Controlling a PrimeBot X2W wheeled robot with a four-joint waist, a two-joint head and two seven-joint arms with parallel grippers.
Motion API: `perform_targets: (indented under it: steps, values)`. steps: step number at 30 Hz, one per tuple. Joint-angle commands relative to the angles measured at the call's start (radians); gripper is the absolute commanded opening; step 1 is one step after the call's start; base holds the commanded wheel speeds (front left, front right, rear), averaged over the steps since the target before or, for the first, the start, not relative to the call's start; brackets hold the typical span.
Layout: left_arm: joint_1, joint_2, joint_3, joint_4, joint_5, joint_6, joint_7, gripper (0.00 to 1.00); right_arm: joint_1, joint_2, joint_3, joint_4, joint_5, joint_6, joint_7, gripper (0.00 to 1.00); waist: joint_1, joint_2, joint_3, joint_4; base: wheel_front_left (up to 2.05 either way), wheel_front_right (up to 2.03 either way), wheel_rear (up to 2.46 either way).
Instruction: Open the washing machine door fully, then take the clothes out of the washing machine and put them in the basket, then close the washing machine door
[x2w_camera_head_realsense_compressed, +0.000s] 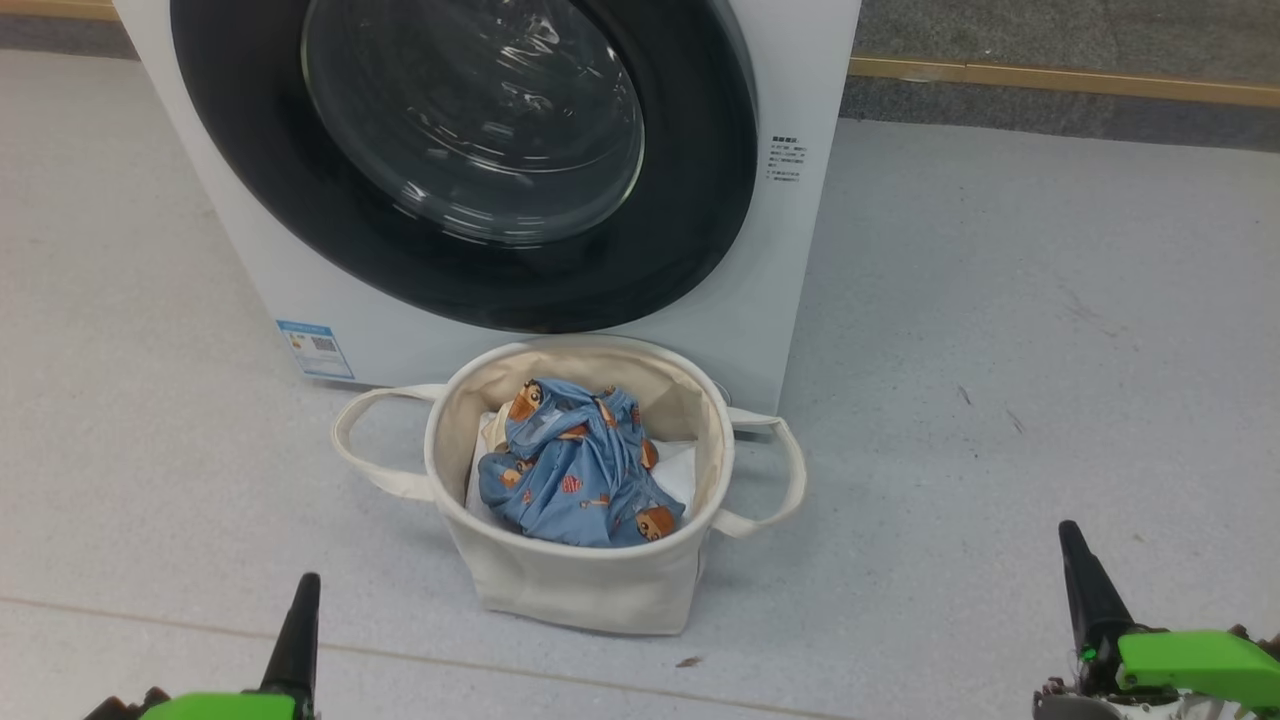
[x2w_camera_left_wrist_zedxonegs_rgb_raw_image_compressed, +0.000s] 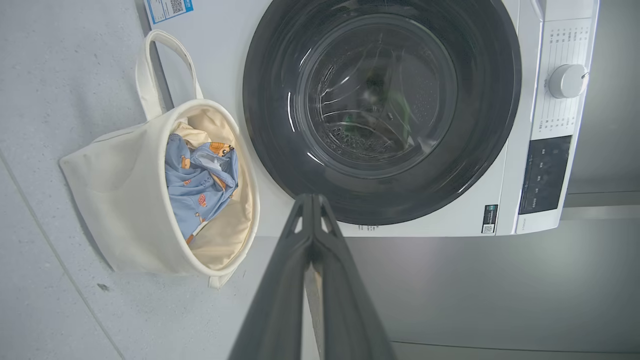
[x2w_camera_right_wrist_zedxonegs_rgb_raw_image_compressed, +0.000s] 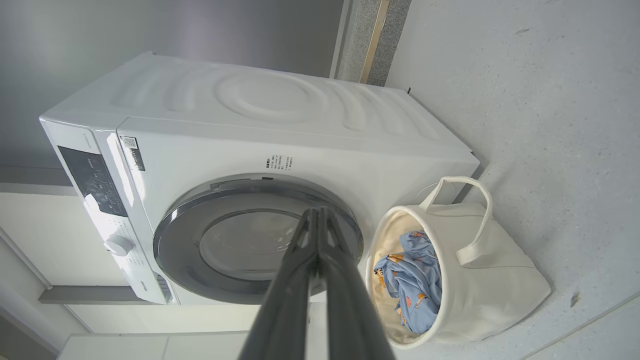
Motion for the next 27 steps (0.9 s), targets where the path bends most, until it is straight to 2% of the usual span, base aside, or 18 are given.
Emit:
perform_targets:
  steps: [1,13,27]
  values:
    - [-0.049,0.005,0.035,-0.039,-0.027,-0.012,0.007,0.00,-0.052,-0.012,0.012,-0.029,0.027,0.000,0.012,0.00,0.0000,0.0000,0.000,0.000,0.00,0.00,0.00]
    - [-0.064,0.004,0.051,-0.047,-0.174,-0.015,0.043,0.00,-0.068,-0.012,0.005,-0.020,0.162,0.000,0.048,0.00,0.0000,0.0000,0.006,0.000,0.00,0.00,0.00]
    - [-0.065,0.004,0.051,-0.047,-0.178,-0.015,0.043,0.00,-0.068,-0.012,0.005,-0.020,0.165,0.000,0.050,0.00,0.0000,0.0000,0.006,0.000,0.00,0.00,0.00]
